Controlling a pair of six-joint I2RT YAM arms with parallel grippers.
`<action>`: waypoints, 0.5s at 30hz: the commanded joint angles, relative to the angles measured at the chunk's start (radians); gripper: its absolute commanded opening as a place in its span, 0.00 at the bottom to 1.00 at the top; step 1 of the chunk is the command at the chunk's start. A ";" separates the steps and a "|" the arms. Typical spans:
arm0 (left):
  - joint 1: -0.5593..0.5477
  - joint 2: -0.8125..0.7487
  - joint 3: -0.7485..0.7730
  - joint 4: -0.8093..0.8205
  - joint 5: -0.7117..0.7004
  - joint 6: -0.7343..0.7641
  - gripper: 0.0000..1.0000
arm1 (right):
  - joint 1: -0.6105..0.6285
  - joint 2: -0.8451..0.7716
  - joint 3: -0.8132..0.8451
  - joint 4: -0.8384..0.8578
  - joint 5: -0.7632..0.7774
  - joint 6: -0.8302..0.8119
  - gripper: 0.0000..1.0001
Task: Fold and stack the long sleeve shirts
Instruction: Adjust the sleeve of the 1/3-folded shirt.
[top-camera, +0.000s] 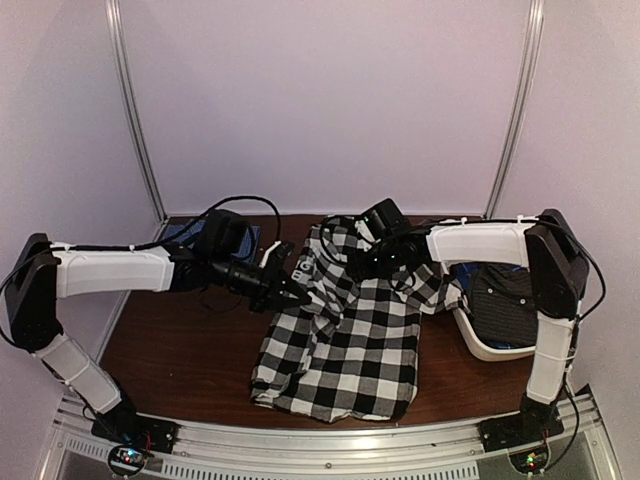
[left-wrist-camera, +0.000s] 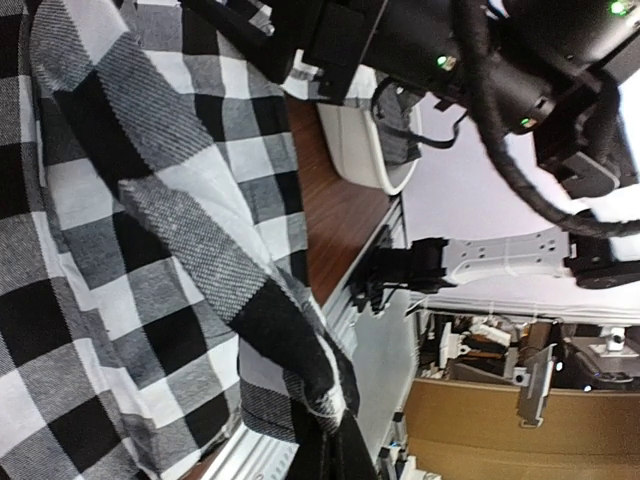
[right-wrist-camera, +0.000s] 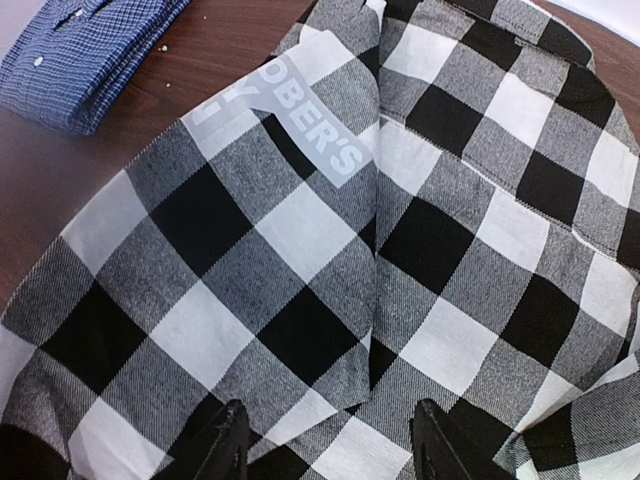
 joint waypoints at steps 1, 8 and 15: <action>-0.001 -0.095 -0.112 0.302 0.018 -0.351 0.00 | 0.002 0.017 0.049 -0.016 0.028 -0.007 0.57; 0.032 -0.023 -0.283 0.216 -0.038 -0.220 0.00 | 0.005 0.025 0.054 -0.020 0.003 -0.010 0.57; 0.061 0.011 -0.346 0.146 -0.095 -0.136 0.00 | 0.005 0.024 0.049 -0.022 -0.002 -0.012 0.57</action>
